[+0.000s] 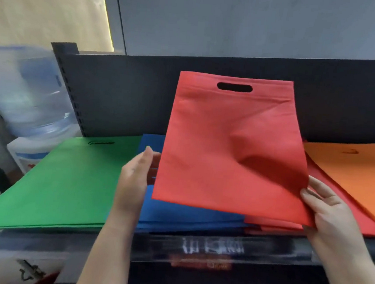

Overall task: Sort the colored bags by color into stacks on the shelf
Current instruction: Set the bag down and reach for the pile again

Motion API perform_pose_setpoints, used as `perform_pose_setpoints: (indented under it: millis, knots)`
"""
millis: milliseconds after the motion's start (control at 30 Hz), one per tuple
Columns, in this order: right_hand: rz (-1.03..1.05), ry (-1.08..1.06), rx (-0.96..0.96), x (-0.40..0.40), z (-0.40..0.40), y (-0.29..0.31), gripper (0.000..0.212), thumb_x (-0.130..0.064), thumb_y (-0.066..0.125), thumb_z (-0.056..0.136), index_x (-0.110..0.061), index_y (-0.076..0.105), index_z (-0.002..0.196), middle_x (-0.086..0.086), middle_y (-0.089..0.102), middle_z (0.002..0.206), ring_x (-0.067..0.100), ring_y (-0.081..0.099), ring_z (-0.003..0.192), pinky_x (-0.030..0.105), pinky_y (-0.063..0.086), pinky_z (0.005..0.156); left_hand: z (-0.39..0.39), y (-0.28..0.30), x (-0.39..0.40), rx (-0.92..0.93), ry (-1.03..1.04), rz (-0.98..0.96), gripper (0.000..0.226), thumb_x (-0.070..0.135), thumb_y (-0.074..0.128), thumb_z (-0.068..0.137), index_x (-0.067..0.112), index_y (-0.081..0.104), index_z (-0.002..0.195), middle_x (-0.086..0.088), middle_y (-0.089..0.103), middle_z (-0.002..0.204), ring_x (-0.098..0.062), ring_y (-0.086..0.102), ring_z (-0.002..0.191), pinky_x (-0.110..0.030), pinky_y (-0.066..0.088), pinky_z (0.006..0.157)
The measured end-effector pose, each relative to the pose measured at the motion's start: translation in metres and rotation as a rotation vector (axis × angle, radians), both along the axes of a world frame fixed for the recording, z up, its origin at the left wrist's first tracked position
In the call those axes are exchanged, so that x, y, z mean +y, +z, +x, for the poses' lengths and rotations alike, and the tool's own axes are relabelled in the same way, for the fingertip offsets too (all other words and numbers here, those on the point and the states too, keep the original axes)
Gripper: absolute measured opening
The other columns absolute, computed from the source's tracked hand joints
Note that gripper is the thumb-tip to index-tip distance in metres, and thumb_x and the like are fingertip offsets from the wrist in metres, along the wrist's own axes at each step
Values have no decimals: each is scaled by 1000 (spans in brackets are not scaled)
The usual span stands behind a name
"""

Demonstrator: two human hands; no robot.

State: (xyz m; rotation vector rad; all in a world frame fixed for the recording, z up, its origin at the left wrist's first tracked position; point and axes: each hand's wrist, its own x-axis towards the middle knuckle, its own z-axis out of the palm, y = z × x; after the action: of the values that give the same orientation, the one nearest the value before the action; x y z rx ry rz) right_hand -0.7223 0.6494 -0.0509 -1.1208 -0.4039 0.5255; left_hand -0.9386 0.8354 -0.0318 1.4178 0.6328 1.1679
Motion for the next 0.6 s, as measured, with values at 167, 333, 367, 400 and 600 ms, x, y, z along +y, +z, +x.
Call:
perform_pose_setpoints:
  millis: [167, 333, 367, 400, 600]
  knots:
    - [-84, -84, -101, -26, 16, -6, 31, -3, 47, 96, -24, 69, 95, -1, 74, 89, 9, 71, 76, 20, 56, 60, 29, -11, -9, 86, -12, 122, 22, 11, 64, 87, 16, 64, 66, 11, 63, 58, 1, 52, 55, -12, 42, 54]
    - [-290, -278, -514, -39, 40, 4, 31, -7, 54, 95, -33, 70, 87, -13, 71, 87, -4, 65, 76, 11, 52, 64, 55, -21, -19, 306, 127, 352, 21, 22, 69, 85, 24, 61, 65, 9, 61, 57, -1, 52, 54, -18, 42, 56]
    - [-347, -321, -615, -39, 45, 7, 30, -7, 55, 94, -34, 68, 88, -19, 68, 86, -7, 64, 76, 8, 50, 63, 60, -21, -21, 343, 146, 393, 23, 24, 69, 85, 26, 59, 65, 10, 59, 57, -2, 52, 55, -18, 42, 56]
    - [-417, -364, -707, -39, 49, 10, 28, -6, 57, 93, -32, 66, 93, -21, 65, 85, -6, 63, 75, 7, 47, 63, 66, -22, -24, 383, 163, 427, 23, 26, 68, 85, 27, 57, 64, 10, 58, 57, -3, 52, 55, -20, 43, 57]
    - [-829, -379, -993, -37, 85, 10, 27, -3, 57, 91, -2, 64, 117, 14, 69, 100, 30, 62, 96, 25, 37, 73, 94, -28, -35, 736, 235, 486, 23, 37, 63, 88, 22, 57, 71, 12, 58, 66, -13, 52, 66, -27, 35, 58]
